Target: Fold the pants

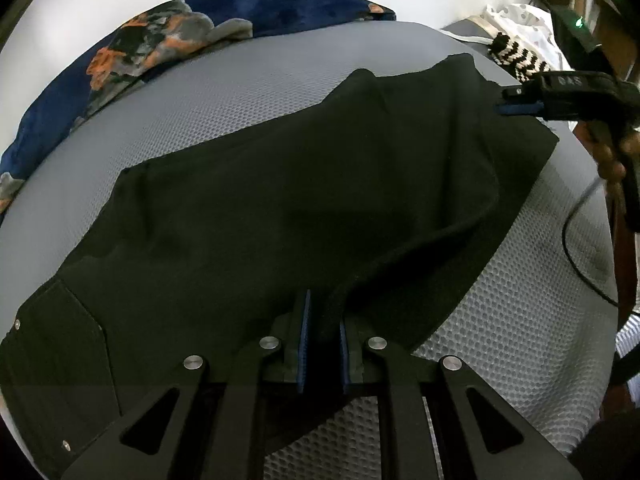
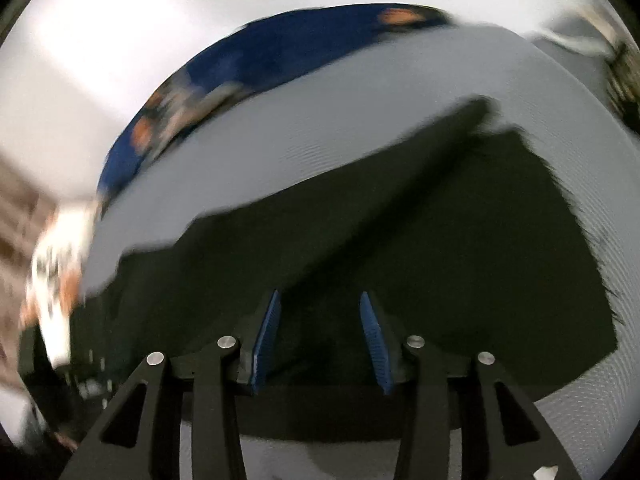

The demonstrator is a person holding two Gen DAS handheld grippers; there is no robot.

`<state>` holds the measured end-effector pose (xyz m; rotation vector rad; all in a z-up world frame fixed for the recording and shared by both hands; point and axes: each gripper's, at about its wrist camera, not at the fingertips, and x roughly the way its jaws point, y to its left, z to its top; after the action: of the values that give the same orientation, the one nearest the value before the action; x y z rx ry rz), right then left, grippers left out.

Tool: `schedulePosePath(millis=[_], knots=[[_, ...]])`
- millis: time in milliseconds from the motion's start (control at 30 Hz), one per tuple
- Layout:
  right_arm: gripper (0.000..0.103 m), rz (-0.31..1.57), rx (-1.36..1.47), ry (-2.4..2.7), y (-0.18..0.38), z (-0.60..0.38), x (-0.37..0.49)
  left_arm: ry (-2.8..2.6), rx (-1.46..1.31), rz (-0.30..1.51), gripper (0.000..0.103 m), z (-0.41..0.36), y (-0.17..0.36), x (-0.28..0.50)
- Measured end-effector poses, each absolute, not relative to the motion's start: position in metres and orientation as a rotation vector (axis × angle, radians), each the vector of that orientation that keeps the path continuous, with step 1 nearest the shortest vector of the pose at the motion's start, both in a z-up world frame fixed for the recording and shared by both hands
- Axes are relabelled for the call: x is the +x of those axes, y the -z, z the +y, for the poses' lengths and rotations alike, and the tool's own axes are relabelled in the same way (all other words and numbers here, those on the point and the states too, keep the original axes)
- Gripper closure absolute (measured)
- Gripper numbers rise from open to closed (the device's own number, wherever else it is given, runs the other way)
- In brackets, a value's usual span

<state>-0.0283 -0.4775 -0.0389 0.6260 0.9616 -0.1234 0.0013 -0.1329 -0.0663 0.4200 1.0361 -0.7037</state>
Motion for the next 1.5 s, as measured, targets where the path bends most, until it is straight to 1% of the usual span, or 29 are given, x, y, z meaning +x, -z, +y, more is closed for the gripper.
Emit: schedulePosePath(millis=[200, 333, 433, 500, 567, 633, 733, 900, 1000, 1200, 1267, 1400, 1500], knots=[[0.063, 0.912, 0.787, 0.234, 0.057, -0.537, -0.03, 0.7, 0.41, 1.05, 0.09, -0.132, 0.065, 0.004], [0.068, 0.892, 0.824, 0.253, 0.062, -0.554, -0.022, 0.698, 0.41, 1.056, 0.09, -0.133, 0.064, 0.005], [0.07, 0.879, 0.829, 0.264, 0.062, -0.562, -0.011, 0.697, 0.408, 1.062, 0.09, -0.132, 0.064, 0.006], [0.075, 0.881, 0.818, 0.272, 0.062, -0.564, -0.004, 0.695, 0.409, 1.064, 0.09, -0.132, 0.065, 0.007], [0.091, 0.894, 0.805, 0.276, 0.059, -0.563, 0.004, 0.694, 0.412, 1.064, 0.09, -0.132, 0.065, 0.007], [0.095, 0.886, 0.795, 0.276, 0.054, -0.563, 0.005, 0.694, 0.414, 1.063, 0.09, -0.132, 0.065, 0.006], [0.098, 0.861, 0.747, 0.288, 0.036, -0.561, -0.001, 0.695, 0.415, 1.063, 0.09, -0.132, 0.064, 0.006], [0.1, 0.815, 0.643, 0.368, -0.002, -0.554, -0.035, 0.701, 0.423, 1.057, 0.09, -0.132, 0.064, 0.005], [0.1, 0.817, 0.605, 0.43, -0.007, -0.557, -0.064, 0.709, 0.437, 1.051, 0.09, -0.132, 0.064, 0.002], [0.101, 0.921, 0.631, 0.536, 0.034, -0.564, -0.108, 0.74, 0.49, 1.049, 0.09, -0.136, 0.067, -0.006], [0.101, 0.926, 0.653, 0.554, 0.043, -0.564, -0.117, 0.753, 0.523, 1.048, 0.09, -0.138, 0.07, -0.01], [0.102, 0.893, 0.666, 0.563, 0.04, -0.564, -0.129, 0.773, 0.568, 1.034, 0.09, -0.139, 0.071, -0.018], [0.102, 0.905, 0.666, 0.574, 0.045, -0.565, -0.127, 0.784, 0.587, 1.034, 0.09, -0.143, 0.075, -0.022]])
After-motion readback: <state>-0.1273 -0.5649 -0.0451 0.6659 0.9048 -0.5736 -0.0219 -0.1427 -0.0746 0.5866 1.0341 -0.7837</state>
